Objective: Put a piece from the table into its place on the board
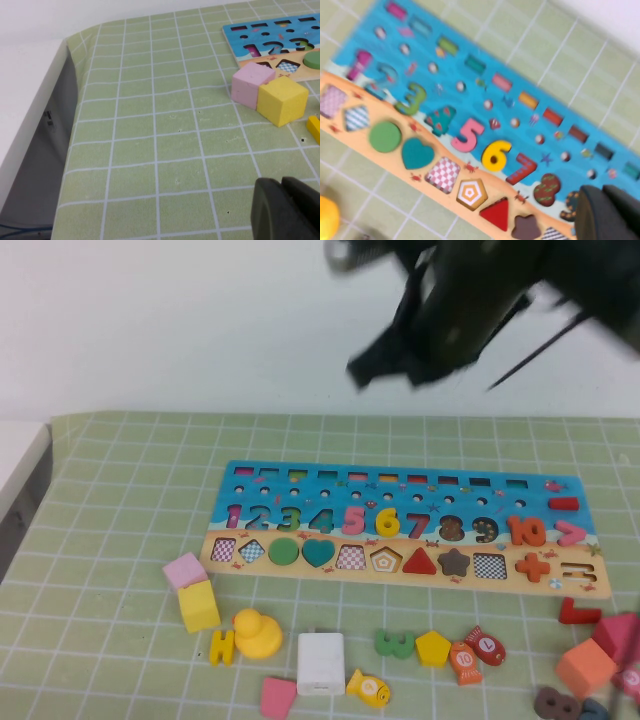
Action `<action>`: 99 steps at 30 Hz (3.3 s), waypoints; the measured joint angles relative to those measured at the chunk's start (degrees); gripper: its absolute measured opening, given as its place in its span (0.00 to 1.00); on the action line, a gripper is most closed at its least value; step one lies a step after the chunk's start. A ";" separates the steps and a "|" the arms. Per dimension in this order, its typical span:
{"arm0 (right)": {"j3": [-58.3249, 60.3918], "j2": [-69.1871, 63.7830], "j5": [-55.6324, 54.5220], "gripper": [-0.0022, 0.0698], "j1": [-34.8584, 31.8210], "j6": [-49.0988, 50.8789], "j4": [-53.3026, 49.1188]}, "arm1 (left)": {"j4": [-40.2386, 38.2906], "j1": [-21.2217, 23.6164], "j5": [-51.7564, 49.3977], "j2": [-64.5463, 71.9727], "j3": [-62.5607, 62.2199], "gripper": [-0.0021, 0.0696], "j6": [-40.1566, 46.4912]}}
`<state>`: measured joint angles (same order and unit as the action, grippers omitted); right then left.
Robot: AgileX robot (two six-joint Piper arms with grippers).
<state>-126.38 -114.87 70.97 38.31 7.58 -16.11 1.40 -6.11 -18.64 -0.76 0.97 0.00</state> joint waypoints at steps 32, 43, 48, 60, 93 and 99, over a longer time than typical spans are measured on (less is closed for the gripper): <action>8.57 33.38 0.00 0.03 1.57 -0.65 12.55 | 0.00 0.00 0.00 0.00 0.00 0.03 0.00; 47.96 64.34 -23.83 0.03 -5.20 -10.60 3.53 | 0.00 0.00 0.00 0.00 0.00 0.03 0.00; 74.34 79.45 -38.46 0.03 -16.83 -10.93 4.70 | 0.00 0.00 0.00 0.00 0.00 0.03 0.00; 115.98 113.75 -50.05 0.03 -38.63 -9.95 11.36 | 0.00 0.00 0.00 0.00 0.00 0.03 0.00; 127.35 115.63 -50.41 0.03 -42.92 -6.38 11.91 | 0.00 0.00 0.00 0.00 0.00 0.03 0.00; 127.35 115.63 -50.41 0.03 -42.92 -4.11 11.79 | 0.00 0.00 0.00 0.00 0.00 0.03 0.00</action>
<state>0.97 0.77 20.56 -4.61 3.47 -4.32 1.40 -6.11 -18.64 -0.76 0.97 0.00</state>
